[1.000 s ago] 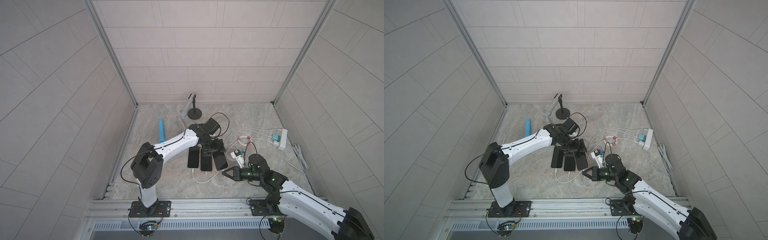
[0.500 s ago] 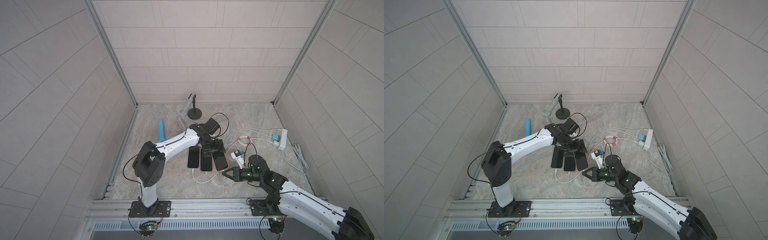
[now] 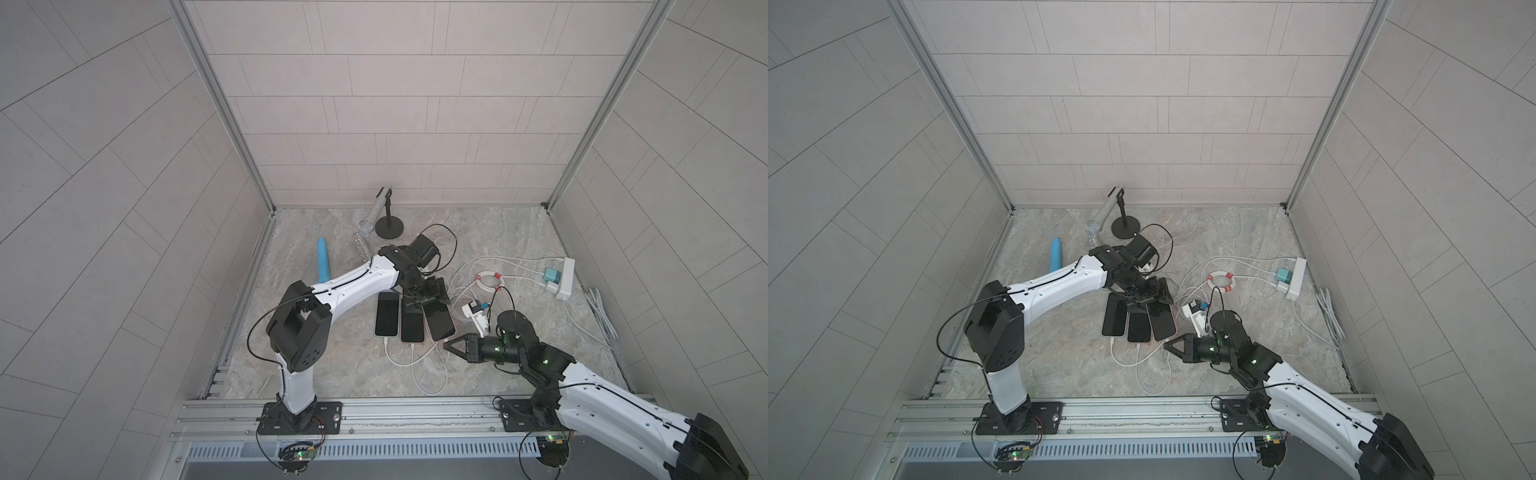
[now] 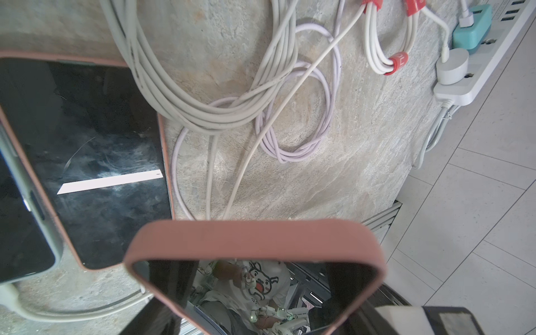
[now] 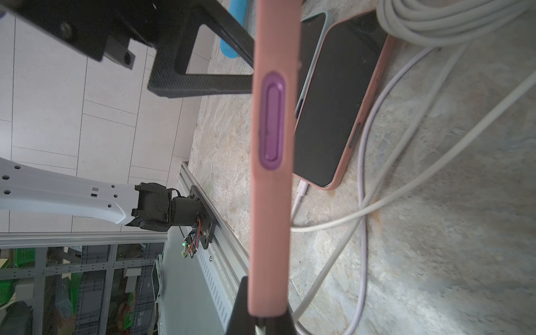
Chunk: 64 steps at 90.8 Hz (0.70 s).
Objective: Unplug the charging cable from the phone
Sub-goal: Remove the charging cable from the phone.
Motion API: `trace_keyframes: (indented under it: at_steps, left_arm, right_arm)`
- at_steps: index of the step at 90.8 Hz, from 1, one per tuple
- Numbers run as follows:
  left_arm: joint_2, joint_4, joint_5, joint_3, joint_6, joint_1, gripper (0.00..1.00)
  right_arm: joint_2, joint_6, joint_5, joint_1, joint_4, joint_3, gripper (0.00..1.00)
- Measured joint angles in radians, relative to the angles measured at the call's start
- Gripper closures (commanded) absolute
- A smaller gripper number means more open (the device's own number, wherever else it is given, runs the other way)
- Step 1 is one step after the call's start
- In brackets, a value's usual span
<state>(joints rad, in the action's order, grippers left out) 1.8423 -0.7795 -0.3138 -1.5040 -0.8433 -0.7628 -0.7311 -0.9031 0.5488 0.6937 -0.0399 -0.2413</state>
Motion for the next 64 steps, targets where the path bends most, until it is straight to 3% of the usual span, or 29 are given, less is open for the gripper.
trace_keyframes:
  at_steps: [64]
  left_arm:
    - [0.006, 0.023, 0.103, -0.067, -0.023, 0.053, 1.0]
  right_arm:
    - [-0.011, -0.003, 0.02, 0.018, -0.044, 0.029, 1.0]
